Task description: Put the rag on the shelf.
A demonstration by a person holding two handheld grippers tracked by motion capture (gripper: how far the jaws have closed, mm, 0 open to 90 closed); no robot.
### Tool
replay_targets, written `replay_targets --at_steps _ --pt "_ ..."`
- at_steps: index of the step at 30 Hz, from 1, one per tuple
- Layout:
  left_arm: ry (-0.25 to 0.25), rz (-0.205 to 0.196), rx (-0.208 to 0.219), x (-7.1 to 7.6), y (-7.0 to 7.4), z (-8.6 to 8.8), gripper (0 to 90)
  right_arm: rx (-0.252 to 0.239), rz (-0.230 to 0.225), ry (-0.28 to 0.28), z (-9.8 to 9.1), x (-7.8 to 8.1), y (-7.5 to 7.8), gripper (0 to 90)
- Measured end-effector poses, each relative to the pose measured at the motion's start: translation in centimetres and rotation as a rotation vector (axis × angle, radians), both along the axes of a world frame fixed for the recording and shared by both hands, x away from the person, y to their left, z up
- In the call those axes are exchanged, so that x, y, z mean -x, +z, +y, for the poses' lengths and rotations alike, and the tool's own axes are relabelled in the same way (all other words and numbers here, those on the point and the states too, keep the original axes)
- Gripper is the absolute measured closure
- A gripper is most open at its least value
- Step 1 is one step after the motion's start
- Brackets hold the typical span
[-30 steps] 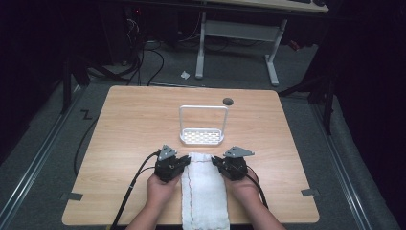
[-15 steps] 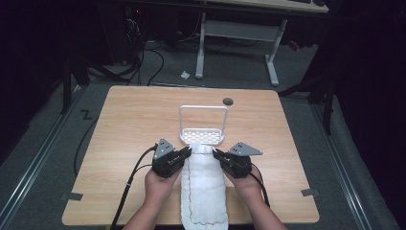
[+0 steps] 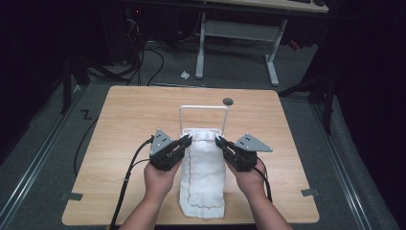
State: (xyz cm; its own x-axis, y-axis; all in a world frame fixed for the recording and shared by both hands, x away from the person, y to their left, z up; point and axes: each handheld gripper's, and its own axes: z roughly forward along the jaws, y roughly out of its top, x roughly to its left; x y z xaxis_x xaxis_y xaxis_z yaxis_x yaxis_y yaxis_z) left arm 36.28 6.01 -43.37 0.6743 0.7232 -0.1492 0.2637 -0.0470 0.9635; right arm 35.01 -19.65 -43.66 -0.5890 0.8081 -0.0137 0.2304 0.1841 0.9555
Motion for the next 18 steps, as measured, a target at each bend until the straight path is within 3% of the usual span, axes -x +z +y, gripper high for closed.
replay_targets --at_steps 18 --pt "0.021 -0.143 0.041 -0.3 5.4 0.0 83.5 -0.066 -0.140 -0.016 0.1 -0.1 5.5 85.9"
